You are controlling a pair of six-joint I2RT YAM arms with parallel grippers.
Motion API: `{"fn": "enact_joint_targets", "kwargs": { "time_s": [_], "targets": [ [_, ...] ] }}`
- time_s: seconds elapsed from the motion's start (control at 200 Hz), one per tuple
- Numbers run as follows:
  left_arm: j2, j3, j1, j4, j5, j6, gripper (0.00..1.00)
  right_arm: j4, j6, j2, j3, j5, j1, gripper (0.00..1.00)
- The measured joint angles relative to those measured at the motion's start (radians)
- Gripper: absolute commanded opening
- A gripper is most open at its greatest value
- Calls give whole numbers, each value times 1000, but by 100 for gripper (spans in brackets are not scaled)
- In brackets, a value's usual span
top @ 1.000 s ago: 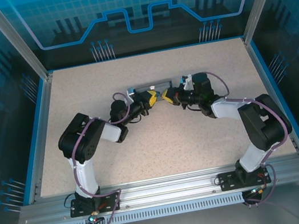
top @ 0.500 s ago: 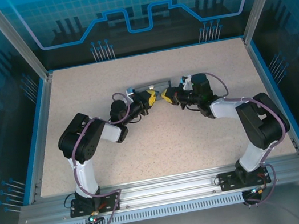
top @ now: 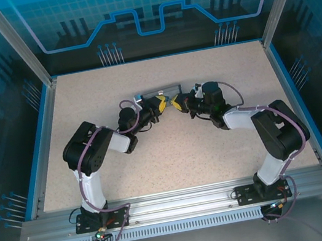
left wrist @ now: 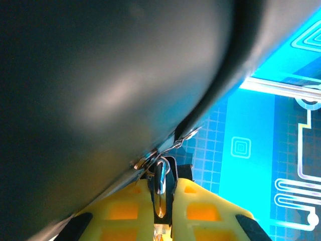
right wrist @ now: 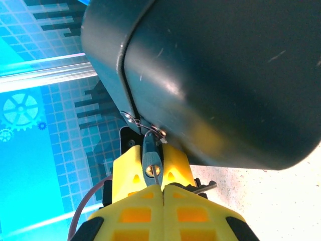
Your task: Unlock a padlock with a key
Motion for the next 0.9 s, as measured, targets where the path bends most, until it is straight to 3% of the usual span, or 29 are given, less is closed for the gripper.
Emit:
{"fn": "enact_joint_targets", "kwargs": {
  "time_s": [0.155,0.35,0.485,0.9],
  "targets": [
    [0,0,0,-1,0,0,0,-28,-33,-3,6,-2,0,0],
    [0,0,0,5,0,0,0,-267,-216,-42,109,-1,0,0],
    [0,0,-2,15,10,0,0,-337,-290,-59,126,2,2,0],
    [1,0,10,-10,-12,2,0,-25,-131,39,45,-36,0,0]
  ]
}}
